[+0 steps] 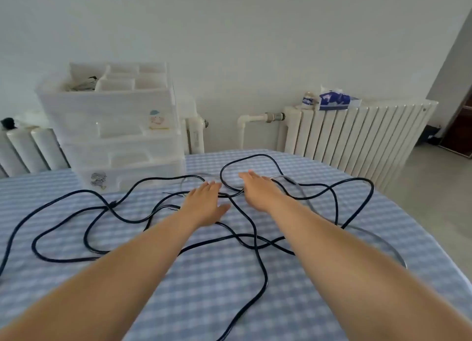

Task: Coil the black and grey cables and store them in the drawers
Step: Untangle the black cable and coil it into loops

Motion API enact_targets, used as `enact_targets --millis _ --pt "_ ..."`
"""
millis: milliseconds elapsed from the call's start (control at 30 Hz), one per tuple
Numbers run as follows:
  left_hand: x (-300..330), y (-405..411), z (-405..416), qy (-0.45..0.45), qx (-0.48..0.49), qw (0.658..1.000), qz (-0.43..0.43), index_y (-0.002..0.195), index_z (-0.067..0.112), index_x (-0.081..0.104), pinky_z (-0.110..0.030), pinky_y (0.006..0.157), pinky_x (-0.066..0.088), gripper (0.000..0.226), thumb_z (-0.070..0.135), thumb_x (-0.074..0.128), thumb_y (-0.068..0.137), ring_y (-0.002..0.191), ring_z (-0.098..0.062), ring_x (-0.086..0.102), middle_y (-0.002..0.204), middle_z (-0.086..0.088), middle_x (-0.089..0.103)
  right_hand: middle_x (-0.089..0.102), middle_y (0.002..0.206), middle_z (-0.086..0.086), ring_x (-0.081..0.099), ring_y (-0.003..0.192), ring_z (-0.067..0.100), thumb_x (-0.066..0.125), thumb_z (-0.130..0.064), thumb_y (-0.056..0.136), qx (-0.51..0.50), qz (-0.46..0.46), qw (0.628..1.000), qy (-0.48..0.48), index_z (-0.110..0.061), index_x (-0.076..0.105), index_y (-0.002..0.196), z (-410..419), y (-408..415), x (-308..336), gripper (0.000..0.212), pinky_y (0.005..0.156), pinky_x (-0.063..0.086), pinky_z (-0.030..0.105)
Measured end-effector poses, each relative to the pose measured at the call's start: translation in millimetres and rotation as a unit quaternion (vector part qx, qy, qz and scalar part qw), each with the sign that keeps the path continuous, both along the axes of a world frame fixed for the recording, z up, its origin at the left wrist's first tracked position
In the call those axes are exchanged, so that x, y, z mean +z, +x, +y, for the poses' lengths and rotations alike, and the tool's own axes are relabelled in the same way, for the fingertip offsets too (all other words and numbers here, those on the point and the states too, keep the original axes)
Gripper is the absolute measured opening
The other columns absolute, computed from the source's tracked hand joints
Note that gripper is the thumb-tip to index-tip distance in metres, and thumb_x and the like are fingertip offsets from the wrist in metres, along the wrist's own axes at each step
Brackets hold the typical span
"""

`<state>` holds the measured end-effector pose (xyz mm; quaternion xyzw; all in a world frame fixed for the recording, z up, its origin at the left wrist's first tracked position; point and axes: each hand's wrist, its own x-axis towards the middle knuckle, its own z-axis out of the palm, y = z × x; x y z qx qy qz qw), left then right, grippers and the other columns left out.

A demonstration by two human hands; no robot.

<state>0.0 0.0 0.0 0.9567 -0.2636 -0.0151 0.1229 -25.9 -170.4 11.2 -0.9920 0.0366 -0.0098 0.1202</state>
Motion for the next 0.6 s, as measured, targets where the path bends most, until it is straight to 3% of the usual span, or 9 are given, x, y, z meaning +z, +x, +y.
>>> enact_targets --millis 67,100,133,200,333,500,600 --pt "-2 -2 3 0.063 -0.022 0.998 0.010 0.152 0.017 0.009 -0.040 0.118 0.007 0.076 0.051 0.044 0.094 0.148 -0.019 0.003 0.161 -0.004 0.005 0.022 0.158 0.012 0.018 0.145 0.032 0.029 -0.005 0.099 -0.001 0.013 0.999 -0.030 -0.015 0.020 0.152 6 5 3 0.055 0.114 0.017 0.039" --pt "-4 -2 4 0.073 -0.032 0.997 0.020 0.153 0.019 0.006 -0.040 0.118 0.005 0.078 0.053 0.044 0.094 0.148 -0.018 0.000 0.161 -0.003 0.002 0.032 0.153 0.015 0.025 0.141 0.033 0.030 -0.004 0.098 -0.008 0.011 0.999 -0.047 -0.013 0.023 0.150 9 8 2 0.053 0.110 0.024 0.037" --pt "-5 -3 5 0.073 -0.039 0.996 0.032 0.153 0.020 0.005 -0.039 0.118 0.005 0.079 0.053 0.045 0.093 0.148 -0.017 0.000 0.161 -0.002 0.002 0.045 0.143 0.016 0.036 0.133 0.035 0.031 -0.004 0.097 -0.009 0.005 0.998 -0.059 -0.010 0.029 0.146 10 8 2 0.049 0.100 0.031 0.036" --pt "-4 -3 4 0.066 -0.043 0.996 0.052 0.153 0.021 0.007 -0.038 0.118 0.006 0.078 0.053 0.046 0.093 0.147 -0.017 0.003 0.161 -0.002 0.005 0.060 0.118 0.016 0.052 0.113 0.034 0.035 -0.010 0.099 -0.002 -0.006 0.994 -0.106 -0.007 0.042 0.131 12 11 -1 0.033 0.078 0.033 0.032" --pt "-10 -1 6 0.057 -0.035 0.995 0.069 0.152 0.022 0.015 -0.036 0.117 0.006 0.070 0.052 0.042 0.095 0.147 -0.016 0.008 0.161 0.000 0.008 0.058 0.116 0.013 0.050 0.112 0.031 0.049 -0.032 0.099 0.005 -0.003 0.992 -0.123 -0.014 0.047 0.128 14 14 -7 0.034 0.081 0.041 0.037" --pt "-21 1 12 0.008 -0.031 0.996 0.086 0.151 0.024 0.020 -0.033 0.118 0.001 0.066 0.049 0.044 0.094 0.147 -0.012 0.007 0.160 0.001 0.011 0.057 0.097 0.009 0.050 0.092 0.028 0.049 -0.013 0.096 0.022 0.013 0.991 -0.132 -0.015 0.034 0.136 17 12 -7 0.043 0.067 0.041 0.036" --pt "-17 -3 14 -0.023 -0.035 0.993 0.111 0.149 0.026 0.025 -0.030 0.117 0.000 0.060 0.038 0.048 0.094 0.147 -0.014 0.009 0.160 0.001 0.013 0.057 0.105 0.015 0.052 0.095 0.030 0.043 -0.003 0.094 0.019 0.031 0.989 -0.146 -0.006 0.028 0.140 22 8 -4 0.048 0.067 0.039 0.035"
